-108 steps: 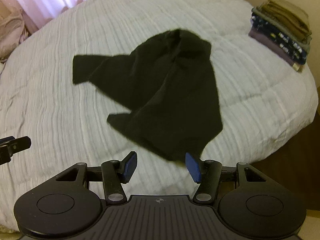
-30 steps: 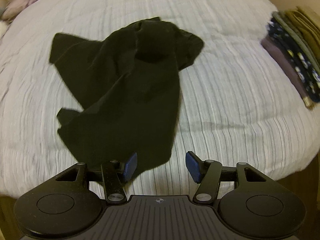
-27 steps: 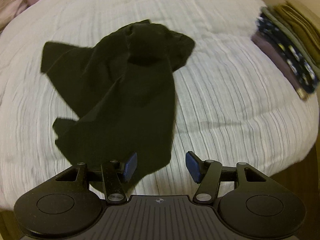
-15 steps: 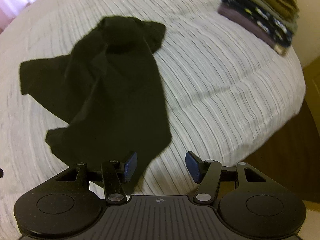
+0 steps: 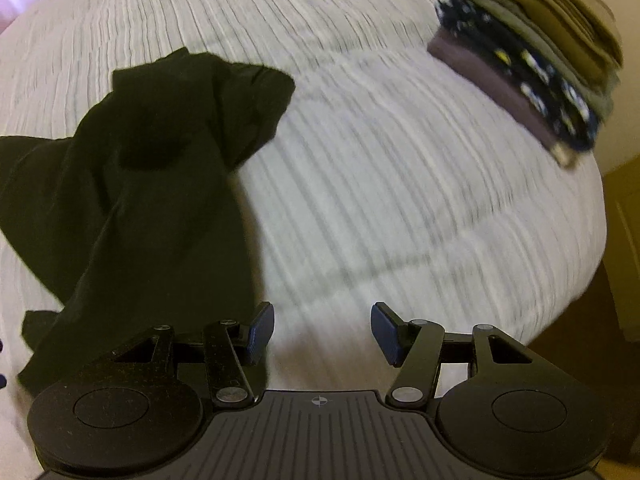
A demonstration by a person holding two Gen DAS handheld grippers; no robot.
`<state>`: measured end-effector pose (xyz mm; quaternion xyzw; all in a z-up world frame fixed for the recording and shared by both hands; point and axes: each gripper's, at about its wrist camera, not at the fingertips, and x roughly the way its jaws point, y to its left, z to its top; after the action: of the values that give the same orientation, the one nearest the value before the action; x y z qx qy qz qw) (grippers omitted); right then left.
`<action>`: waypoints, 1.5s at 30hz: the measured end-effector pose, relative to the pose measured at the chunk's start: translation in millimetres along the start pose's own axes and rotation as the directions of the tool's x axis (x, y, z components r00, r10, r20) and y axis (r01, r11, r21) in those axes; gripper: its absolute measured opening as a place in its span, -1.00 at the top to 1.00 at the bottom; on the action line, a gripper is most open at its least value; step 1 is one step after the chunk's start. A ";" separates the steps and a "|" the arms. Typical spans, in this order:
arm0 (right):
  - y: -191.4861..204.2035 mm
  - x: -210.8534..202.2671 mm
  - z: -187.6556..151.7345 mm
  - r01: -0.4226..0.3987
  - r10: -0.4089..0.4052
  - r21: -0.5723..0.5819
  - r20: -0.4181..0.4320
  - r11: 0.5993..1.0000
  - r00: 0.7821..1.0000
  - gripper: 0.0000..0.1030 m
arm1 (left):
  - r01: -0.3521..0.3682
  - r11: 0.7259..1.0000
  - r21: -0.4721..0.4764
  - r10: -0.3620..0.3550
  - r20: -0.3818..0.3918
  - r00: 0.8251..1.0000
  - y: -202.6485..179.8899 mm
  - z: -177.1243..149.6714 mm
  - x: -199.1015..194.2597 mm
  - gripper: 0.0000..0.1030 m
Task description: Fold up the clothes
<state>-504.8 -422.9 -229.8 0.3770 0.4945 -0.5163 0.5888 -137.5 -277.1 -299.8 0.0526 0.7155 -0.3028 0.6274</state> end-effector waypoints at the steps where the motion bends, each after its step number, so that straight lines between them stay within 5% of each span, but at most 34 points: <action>1: -4.0 4.0 5.4 0.004 -0.004 -0.013 0.005 1.000 1.000 -0.12 | -0.007 1.000 -0.026 0.007 0.009 1.000 -0.5 1.1 9.8 -0.16; 5: -23.5 21.6 11.5 0.030 -0.030 -0.025 0.008 0.999 1.000 -0.12 | 0.000 0.995 -0.103 0.000 0.000 1.000 -0.8 1.6 41.2 -0.04; 7: -32.2 31.4 12.4 0.039 -0.040 -0.026 -0.003 0.999 0.999 -0.12 | 0.036 0.992 -0.121 -0.037 -0.003 0.999 -1.4 -2.4 50.7 0.49; 10: -38.9 39.8 17.3 0.048 -0.048 -0.015 -0.009 0.999 0.999 -0.12 | 0.088 0.988 -0.125 -0.085 0.031 0.996 -2.5 -10.2 44.8 0.73; 13: -38.1 36.6 32.8 -0.009 0.009 0.013 0.032 1.000 0.999 -0.12 | 0.078 0.994 -0.081 -0.066 0.141 0.988 5.7 -14.2 3.2 0.79; 15: -33.5 31.8 47.4 -0.068 0.066 0.027 0.068 0.997 0.996 -0.12 | 0.016 0.999 -0.034 -0.006 0.269 0.963 20.3 -9.4 -43.8 0.80; 18: -24.5 27.2 73.1 -0.182 0.176 0.055 0.098 0.982 0.980 -0.12 | -0.094 0.994 -0.060 0.111 0.486 0.867 62.1 10.5 -133.5 0.81; 23: -18.1 42.0 106.3 -0.415 0.399 0.203 0.116 0.887 0.910 -0.12 | -0.262 0.936 -0.235 0.349 0.711 0.611 134.1 39.8 -264.0 0.81; 24: -17.3 49.5 108.9 -0.453 0.437 0.252 0.119 0.855 0.891 -0.12 | -0.258 0.930 -0.260 0.366 0.708 0.604 146.5 45.0 -272.8 0.80; 26: -15.8 64.4 111.0 -0.497 0.487 0.342 0.121 0.797 0.865 -0.12 | -0.219 0.926 -0.307 0.375 0.688 0.621 171.0 54.8 -281.2 0.79; 29: -15.1 92.5 107.0 -0.530 0.552 0.475 0.108 0.702 0.827 -0.12 | -0.182 0.918 -0.353 0.375 0.623 0.686 193.5 67.6 -258.3 0.79; 31: -10.8 103.6 106.1 -0.527 0.560 0.504 0.099 0.684 0.822 -0.13 | -0.162 0.915 -0.369 0.365 0.589 0.721 199.6 72.4 -238.5 0.79; 34: -0.6 100.8 117.6 -0.520 0.538 0.471 0.108 0.713 0.836 -0.17 | -0.151 0.918 -0.366 0.347 0.561 0.752 209.7 73.6 -218.2 0.79; 36: 8.1 91.5 131.8 -0.516 0.514 0.434 0.133 0.738 0.847 -0.67 | -0.149 0.918 -0.369 0.346 0.555 0.757 217.1 73.8 -211.7 0.79; 38: 19.6 81.6 144.9 -0.510 0.493 0.404 0.154 0.760 0.857 -0.69 | -0.141 0.915 -0.377 0.344 0.551 0.760 225.0 73.5 -208.6 0.79; 41: 45.2 80.5 166.8 -0.385 0.391 0.390 0.067 0.837 0.918 -0.69 | -0.119 0.911 -0.394 0.335 0.543 0.770 229.9 72.4 -211.9 0.79; 43: 54.5 93.3 173.4 -0.317 0.339 0.428 0.026 0.846 0.940 -0.69 | -0.120 0.911 -0.394 0.333 0.534 0.777 232.5 74.0 -211.5 0.79; 45: 58.1 117.8 173.9 -0.314 0.351 0.462 0.006 0.829 0.936 -0.68 | -0.117 0.911 -0.395 0.328 0.524 0.786 236.4 78.5 -207.1 0.79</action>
<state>-416.8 -606.0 -308.8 0.6047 0.3090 -0.4923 0.5445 81.0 -61.4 -196.4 -0.0663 0.5199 -0.0980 0.8460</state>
